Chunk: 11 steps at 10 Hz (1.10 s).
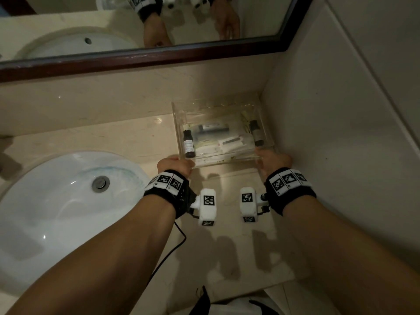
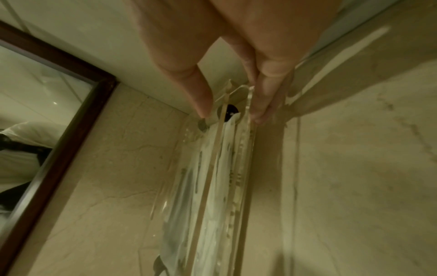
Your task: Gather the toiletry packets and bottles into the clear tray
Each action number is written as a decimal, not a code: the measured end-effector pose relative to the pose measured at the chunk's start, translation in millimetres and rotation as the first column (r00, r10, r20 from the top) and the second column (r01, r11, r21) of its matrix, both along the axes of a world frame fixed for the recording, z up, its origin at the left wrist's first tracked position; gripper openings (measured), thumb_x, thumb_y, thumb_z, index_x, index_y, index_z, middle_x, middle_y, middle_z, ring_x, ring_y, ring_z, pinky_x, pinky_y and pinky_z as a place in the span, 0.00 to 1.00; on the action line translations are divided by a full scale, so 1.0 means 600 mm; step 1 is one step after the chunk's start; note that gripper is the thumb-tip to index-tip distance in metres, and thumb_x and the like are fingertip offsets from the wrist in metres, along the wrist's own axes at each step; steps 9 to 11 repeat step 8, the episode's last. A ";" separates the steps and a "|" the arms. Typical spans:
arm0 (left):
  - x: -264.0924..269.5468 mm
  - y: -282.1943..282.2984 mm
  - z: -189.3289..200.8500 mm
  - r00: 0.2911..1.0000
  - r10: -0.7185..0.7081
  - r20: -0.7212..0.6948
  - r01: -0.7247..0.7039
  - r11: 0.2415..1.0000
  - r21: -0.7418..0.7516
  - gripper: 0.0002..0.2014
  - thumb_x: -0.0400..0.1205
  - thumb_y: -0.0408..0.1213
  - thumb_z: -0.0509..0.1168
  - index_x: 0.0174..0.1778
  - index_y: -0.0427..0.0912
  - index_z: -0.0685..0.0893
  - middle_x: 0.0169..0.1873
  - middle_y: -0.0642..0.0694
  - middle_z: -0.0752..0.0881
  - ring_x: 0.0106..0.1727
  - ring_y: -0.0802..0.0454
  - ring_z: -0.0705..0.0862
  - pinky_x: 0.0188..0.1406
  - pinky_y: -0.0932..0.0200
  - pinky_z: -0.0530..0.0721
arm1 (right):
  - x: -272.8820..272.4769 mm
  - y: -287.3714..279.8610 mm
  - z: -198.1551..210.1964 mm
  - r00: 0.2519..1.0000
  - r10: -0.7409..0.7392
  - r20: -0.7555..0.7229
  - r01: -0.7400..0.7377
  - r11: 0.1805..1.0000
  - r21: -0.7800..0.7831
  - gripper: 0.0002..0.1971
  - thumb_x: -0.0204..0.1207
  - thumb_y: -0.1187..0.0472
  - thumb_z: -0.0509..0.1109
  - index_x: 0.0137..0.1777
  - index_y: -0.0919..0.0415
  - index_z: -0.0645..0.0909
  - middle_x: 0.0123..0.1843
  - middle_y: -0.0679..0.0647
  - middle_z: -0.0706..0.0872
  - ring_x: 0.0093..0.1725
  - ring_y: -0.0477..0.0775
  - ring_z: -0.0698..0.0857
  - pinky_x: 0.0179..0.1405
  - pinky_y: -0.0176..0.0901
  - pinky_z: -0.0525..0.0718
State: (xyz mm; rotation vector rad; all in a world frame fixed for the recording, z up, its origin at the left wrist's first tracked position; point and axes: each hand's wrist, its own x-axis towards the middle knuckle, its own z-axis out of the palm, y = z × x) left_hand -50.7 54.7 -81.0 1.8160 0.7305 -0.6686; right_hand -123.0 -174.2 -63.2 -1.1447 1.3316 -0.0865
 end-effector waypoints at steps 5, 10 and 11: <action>0.020 -0.013 -0.005 0.973 0.203 0.109 -0.204 0.979 -0.001 0.32 0.64 0.31 0.81 0.64 0.50 0.82 0.60 0.39 0.87 0.53 0.43 0.89 0.58 0.52 0.89 | 0.021 -0.007 0.008 0.999 0.028 0.043 -0.025 0.997 -0.077 0.12 0.52 0.61 0.86 0.29 0.65 0.86 0.32 0.56 0.89 0.34 0.58 0.86 0.45 0.54 0.88; 0.032 -0.007 0.023 0.971 0.154 0.185 -0.138 0.986 -0.099 0.25 0.72 0.22 0.76 0.65 0.40 0.83 0.56 0.39 0.87 0.52 0.42 0.88 0.49 0.51 0.90 | 0.020 -0.004 0.017 0.992 0.123 0.031 -0.120 0.989 -0.084 0.16 0.64 0.61 0.82 0.46 0.71 0.84 0.32 0.57 0.84 0.30 0.53 0.81 0.30 0.43 0.80; 0.032 -0.007 0.023 0.971 0.154 0.185 -0.138 0.986 -0.099 0.25 0.72 0.22 0.76 0.65 0.40 0.83 0.56 0.39 0.87 0.52 0.42 0.88 0.49 0.51 0.90 | 0.020 -0.004 0.017 0.992 0.123 0.031 -0.120 0.989 -0.084 0.16 0.64 0.61 0.82 0.46 0.71 0.84 0.32 0.57 0.84 0.30 0.53 0.81 0.30 0.43 0.80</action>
